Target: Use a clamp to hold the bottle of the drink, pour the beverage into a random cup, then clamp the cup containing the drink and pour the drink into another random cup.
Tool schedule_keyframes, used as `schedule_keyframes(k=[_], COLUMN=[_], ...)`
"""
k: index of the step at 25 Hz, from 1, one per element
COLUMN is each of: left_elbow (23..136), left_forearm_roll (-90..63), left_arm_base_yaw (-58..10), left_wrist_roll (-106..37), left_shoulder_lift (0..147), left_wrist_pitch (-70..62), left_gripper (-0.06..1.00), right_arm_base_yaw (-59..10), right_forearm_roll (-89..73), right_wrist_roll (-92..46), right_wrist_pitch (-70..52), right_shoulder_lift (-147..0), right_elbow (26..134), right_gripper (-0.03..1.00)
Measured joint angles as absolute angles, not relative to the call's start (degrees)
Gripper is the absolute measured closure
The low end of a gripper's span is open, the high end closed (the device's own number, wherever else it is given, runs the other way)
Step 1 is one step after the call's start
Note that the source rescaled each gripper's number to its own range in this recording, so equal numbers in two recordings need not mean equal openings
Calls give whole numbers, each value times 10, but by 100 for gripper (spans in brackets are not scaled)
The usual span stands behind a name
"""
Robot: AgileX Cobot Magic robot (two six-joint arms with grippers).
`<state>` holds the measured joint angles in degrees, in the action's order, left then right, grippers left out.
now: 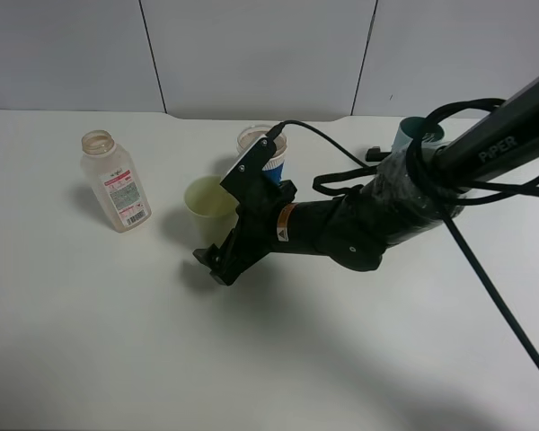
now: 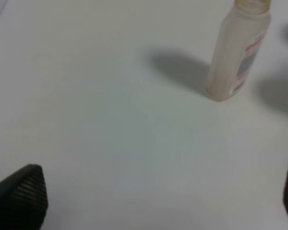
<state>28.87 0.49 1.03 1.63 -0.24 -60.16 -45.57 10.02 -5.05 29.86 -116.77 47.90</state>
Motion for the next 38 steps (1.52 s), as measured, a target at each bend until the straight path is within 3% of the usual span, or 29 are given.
schedule_keyframes(k=[14,24,38], left_elbow=[289,289,289], left_forearm_roll=[5,5,5], left_arm_base_yaw=[10,10,10], left_wrist_roll=[16,16,16], left_shoulder_lift=[-2,-2,-2], left_wrist_pitch=[-602,-602,-602], left_gripper=[-6,-6,-6], right_arm_base_yaw=[-456,-436,-225], right_forearm_roll=[52,48,44], right_wrist_roll=[-50,-50,-46], right_wrist_pitch=[92,40,-66], right_shoulder_lift=[-970,-807,-766], right_elbow=[477,477,498], right_gripper=[-3,-3,-3])
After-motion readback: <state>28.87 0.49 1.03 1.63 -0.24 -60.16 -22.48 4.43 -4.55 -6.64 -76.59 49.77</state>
